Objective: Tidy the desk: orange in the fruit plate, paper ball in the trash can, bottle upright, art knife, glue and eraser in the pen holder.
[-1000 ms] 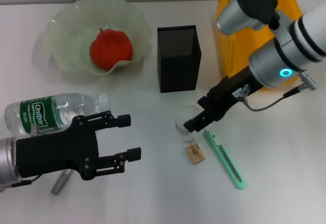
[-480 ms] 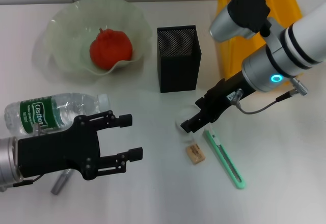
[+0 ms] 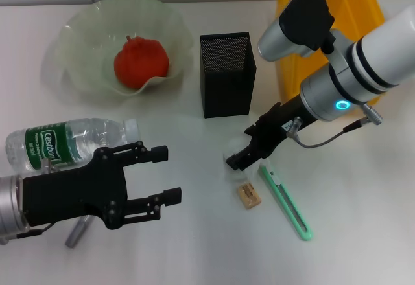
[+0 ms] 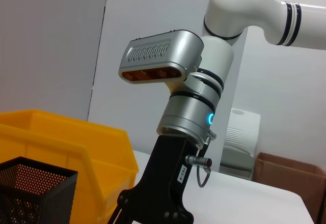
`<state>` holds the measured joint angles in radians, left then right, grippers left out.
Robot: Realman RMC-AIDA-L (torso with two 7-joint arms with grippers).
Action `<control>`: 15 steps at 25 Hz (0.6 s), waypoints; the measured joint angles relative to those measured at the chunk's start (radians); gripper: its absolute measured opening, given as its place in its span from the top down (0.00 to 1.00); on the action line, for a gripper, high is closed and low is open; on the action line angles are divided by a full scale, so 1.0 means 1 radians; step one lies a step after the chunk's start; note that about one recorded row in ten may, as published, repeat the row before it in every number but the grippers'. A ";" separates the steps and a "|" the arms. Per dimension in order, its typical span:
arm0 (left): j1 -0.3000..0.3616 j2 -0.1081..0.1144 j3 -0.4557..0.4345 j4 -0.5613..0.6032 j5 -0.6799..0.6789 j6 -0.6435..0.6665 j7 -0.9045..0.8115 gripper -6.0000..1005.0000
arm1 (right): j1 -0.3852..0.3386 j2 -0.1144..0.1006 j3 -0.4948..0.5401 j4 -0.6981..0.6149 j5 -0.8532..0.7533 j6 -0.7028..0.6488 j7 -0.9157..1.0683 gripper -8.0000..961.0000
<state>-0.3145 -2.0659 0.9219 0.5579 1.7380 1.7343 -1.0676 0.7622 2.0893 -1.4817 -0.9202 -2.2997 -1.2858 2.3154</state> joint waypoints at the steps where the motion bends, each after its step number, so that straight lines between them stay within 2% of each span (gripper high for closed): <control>1: 0.000 0.000 0.000 0.000 0.000 0.000 0.000 0.26 | 0.001 0.000 -0.001 0.002 0.000 0.001 -0.001 0.28; 11: 0.000 0.000 0.001 0.001 0.000 -0.003 0.000 0.26 | -0.011 0.000 -0.009 -0.023 0.008 -0.003 -0.002 0.28; 15: 0.000 0.000 0.000 0.001 0.000 -0.003 0.000 0.26 | -0.055 -0.003 -0.007 -0.093 0.043 -0.013 -0.006 0.45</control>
<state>-0.3144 -2.0663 0.9220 0.5584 1.7380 1.7317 -1.0676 0.7075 2.0864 -1.4886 -1.0135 -2.2569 -1.2984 2.3092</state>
